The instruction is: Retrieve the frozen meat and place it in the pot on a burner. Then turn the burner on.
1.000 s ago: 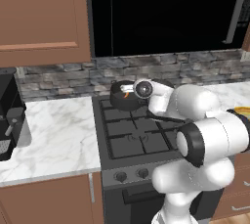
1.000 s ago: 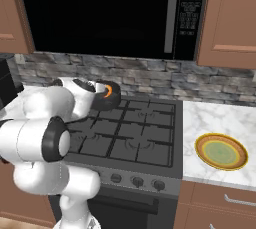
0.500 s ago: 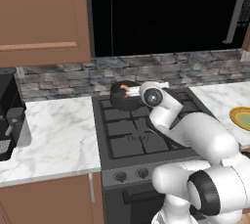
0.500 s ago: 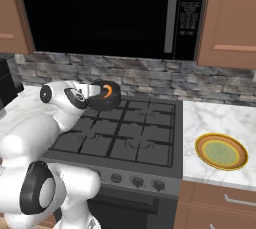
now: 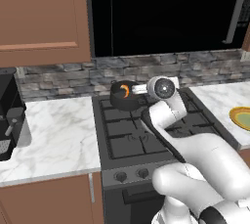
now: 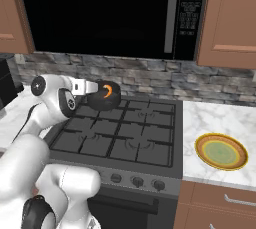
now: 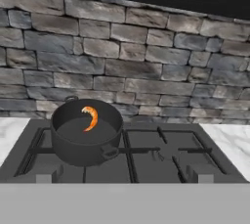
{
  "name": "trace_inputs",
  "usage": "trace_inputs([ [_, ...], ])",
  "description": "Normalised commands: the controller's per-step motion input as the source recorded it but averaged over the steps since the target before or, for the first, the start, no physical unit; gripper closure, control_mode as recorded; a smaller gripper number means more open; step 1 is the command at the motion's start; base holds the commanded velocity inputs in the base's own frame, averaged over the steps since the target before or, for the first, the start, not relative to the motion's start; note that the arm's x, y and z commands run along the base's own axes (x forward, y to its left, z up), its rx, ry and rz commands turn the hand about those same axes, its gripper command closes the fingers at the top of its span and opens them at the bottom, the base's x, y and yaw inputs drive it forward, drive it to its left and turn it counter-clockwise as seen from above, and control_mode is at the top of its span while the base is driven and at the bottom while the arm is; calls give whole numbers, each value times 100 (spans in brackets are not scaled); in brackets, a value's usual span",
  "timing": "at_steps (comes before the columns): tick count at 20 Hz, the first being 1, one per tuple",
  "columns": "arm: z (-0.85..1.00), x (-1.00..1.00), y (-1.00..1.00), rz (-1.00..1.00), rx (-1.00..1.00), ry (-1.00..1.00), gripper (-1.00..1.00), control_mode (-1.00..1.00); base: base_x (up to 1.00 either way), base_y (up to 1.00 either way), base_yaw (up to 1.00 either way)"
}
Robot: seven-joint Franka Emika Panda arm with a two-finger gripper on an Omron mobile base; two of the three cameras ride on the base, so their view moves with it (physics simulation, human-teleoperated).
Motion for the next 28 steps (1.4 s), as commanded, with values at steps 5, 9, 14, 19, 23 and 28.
trace_inputs([
  [5,7,-59,0,-4,0,9,-100,-100,0,0,0],
  [9,-14,-69,0,-3,0,0,-100,-100,0,0,0],
  [14,-4,-73,0,-1,3,0,-100,-100,0,0,0],
  [19,0,-72,0,0,4,0,-100,-100,0,0,0],
  [23,-1,-60,0,0,3,-1,-100,-100,0,0,0],
  [28,-13,-54,5,0,2,-7,-100,-100,0,0,0],
])
